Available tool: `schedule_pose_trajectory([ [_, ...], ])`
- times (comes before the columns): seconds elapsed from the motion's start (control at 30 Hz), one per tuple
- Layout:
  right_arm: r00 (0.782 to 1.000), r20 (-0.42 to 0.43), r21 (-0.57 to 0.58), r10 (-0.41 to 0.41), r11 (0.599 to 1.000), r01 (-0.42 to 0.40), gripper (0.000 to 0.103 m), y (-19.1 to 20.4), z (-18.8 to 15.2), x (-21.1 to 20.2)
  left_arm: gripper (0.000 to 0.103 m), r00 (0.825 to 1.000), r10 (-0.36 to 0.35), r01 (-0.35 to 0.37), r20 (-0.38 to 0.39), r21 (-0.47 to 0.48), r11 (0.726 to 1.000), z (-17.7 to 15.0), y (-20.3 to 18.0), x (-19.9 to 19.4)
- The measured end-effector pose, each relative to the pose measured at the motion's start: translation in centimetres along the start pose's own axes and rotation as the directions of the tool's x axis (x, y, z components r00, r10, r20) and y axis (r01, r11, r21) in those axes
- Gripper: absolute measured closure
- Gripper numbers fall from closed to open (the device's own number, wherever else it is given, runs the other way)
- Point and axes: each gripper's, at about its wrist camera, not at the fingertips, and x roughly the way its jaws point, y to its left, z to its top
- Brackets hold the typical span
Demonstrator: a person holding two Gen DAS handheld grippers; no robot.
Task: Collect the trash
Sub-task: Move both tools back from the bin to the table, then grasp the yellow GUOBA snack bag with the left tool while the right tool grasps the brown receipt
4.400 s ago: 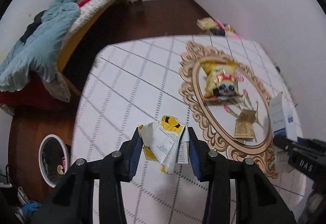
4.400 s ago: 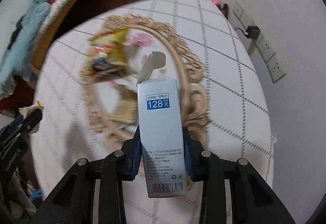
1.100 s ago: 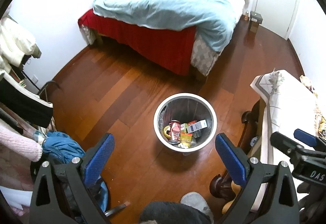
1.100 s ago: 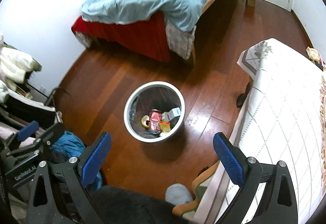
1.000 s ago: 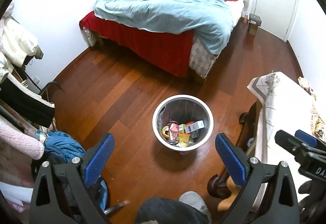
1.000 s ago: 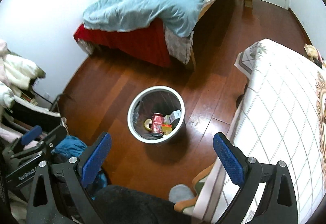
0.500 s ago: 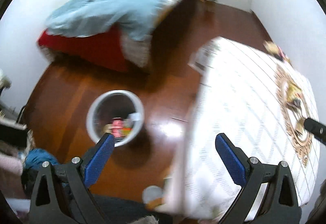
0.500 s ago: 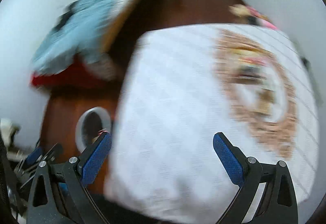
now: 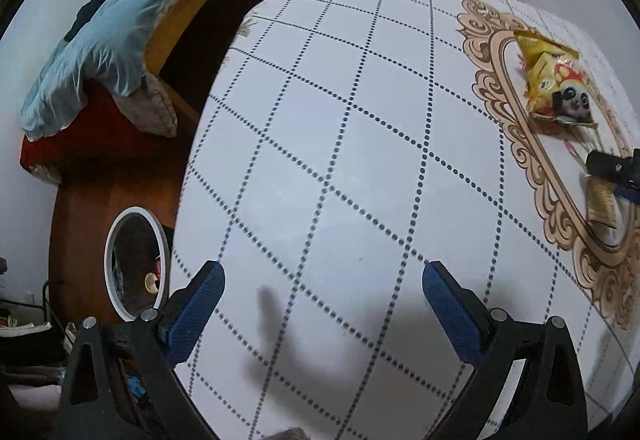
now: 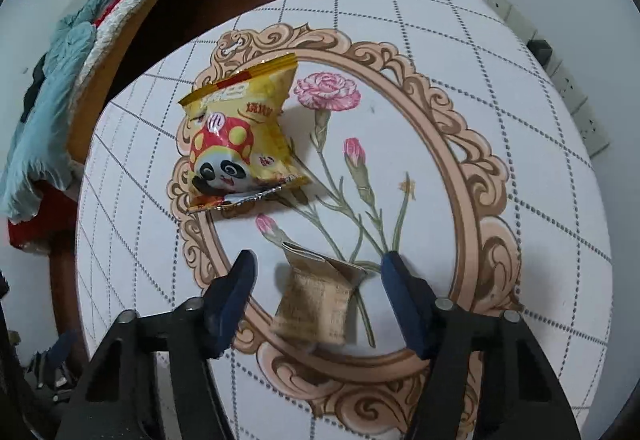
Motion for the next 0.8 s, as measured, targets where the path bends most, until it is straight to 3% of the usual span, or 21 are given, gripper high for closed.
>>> schedule_pose_trajectory([
  [0.17, 1.000, 0.022, -0.059, -0.013, 0.998, 0.014, 0.060, 1.5, -0.4, 0.0, 0.002, 1.000, -0.007, 0.007, 0.005, 0.020, 1.000, 1.5, -1.5, -0.1],
  [0.3, 0.999, 0.048, -0.003, -0.017, 1.000, 0.018, 0.060, -2.0, 0.4, -1.7, 0.002, 0.998, -0.045, 0.043, 0.042, 0.056, 0.997, 3.9, -4.1, -1.2],
  [0.5, 0.997, 0.010, 0.085, -0.077, 0.993, 0.076, 0.060, -8.1, 3.4, -1.5, 0.003, 0.980, -0.187, 0.182, 0.074, 0.070, 0.981, 9.2, -9.2, -3.3],
  [0.63, 0.996, -0.006, 0.103, -0.092, 0.990, 0.092, 0.060, -9.7, 5.2, -0.8, 0.003, 0.959, -0.281, 0.278, 0.023, 0.100, 0.955, 12.3, -13.0, -2.5],
  [0.73, 0.995, -0.010, 0.103, -0.095, 0.990, 0.095, 0.060, -10.0, 6.1, -0.6, 0.004, 0.957, -0.290, 0.290, -0.021, 0.153, 0.945, 12.9, -15.6, -1.1],
  [0.8, 0.995, -0.011, 0.102, -0.094, 0.990, 0.095, 0.060, -10.2, 6.1, -0.7, 0.023, 0.955, -0.291, 0.295, -0.046, 0.170, 0.940, 13.0, -16.7, -0.2],
])
